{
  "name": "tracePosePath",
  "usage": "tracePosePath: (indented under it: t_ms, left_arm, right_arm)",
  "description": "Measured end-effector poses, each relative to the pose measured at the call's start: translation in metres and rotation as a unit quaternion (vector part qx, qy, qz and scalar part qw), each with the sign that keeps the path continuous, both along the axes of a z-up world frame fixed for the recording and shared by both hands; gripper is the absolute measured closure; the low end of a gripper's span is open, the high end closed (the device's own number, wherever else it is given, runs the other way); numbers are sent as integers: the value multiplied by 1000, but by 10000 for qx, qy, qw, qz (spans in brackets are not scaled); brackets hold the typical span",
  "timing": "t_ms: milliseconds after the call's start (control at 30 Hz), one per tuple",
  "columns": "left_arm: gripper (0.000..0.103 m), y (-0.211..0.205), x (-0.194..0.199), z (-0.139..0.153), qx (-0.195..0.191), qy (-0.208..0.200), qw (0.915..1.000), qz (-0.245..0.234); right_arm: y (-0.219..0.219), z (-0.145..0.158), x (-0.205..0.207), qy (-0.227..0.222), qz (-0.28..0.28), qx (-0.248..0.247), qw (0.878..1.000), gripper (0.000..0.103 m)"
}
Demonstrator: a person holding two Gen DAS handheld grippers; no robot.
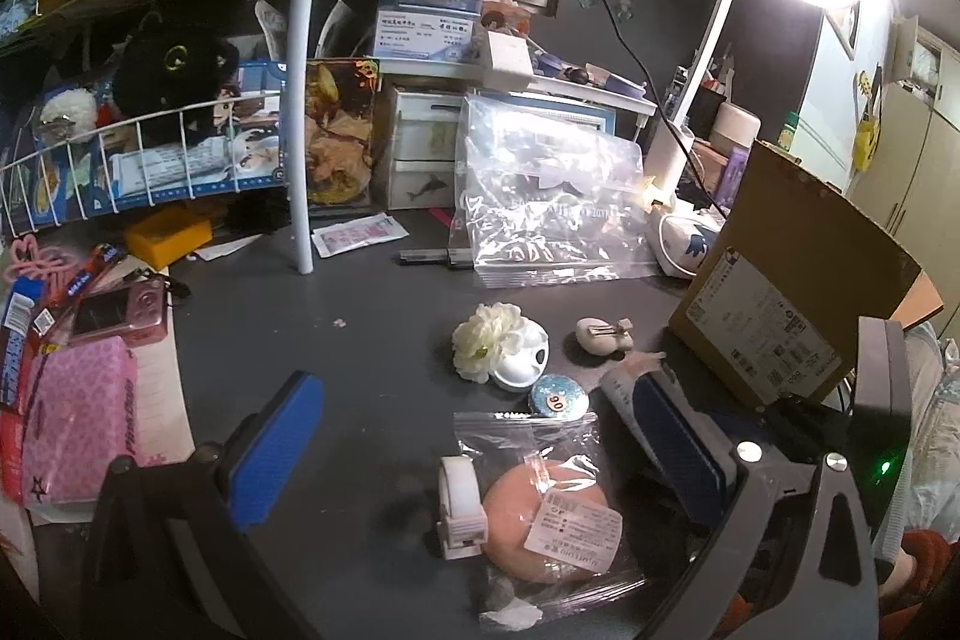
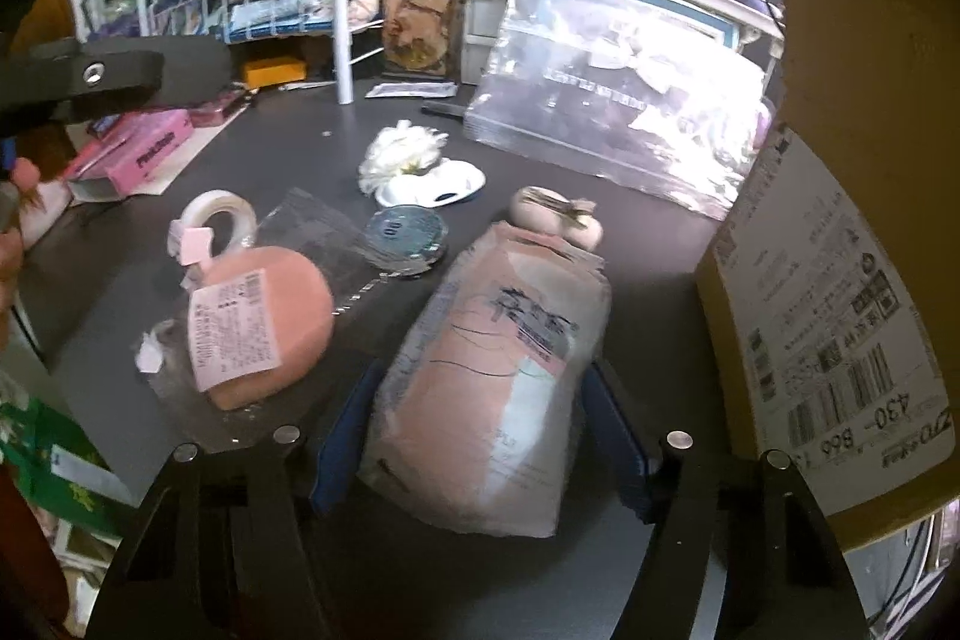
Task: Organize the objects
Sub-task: 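Move the right gripper to the pink bagged cotton pack and grasp it, then lift the pink pack with the right gripper and drop it into the cardboard box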
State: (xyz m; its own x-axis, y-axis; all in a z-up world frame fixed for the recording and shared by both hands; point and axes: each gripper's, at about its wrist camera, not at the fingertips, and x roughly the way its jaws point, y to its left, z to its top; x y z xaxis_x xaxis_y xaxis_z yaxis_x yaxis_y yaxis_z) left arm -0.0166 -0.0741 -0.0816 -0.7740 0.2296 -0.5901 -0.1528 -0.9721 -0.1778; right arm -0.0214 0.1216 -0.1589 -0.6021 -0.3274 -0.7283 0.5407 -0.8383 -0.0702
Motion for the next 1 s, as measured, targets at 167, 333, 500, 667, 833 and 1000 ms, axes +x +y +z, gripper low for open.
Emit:
tracePosePath:
  t_ms: [167,333,500,667,833,1000]
  left_arm:
    - [1,1,0,0,18,-44,10000,-58]
    - [0,4,-2,2,153,-185,9993,-279]
    - [1,8,-4,6,422,-339,9965,-638]
    - [1,17,4,29,730,-228,9909,-1105]
    - [8,21,13,64,752,54,9897,-1218]
    - [28,35,17,107,675,360,9872,-1397]
  right_arm:
    - [6,-2,-3,-24,-143,-54,9999,37]
    - [8,-1,-4,-14,-102,-153,9998,67]
    - [9,11,2,78,153,-368,9992,76]
    - [-5,45,14,259,936,-654,9931,76]
    - [-15,95,20,358,1676,-1002,9801,76]
    - [-11,140,27,720,2027,-1060,9708,76]
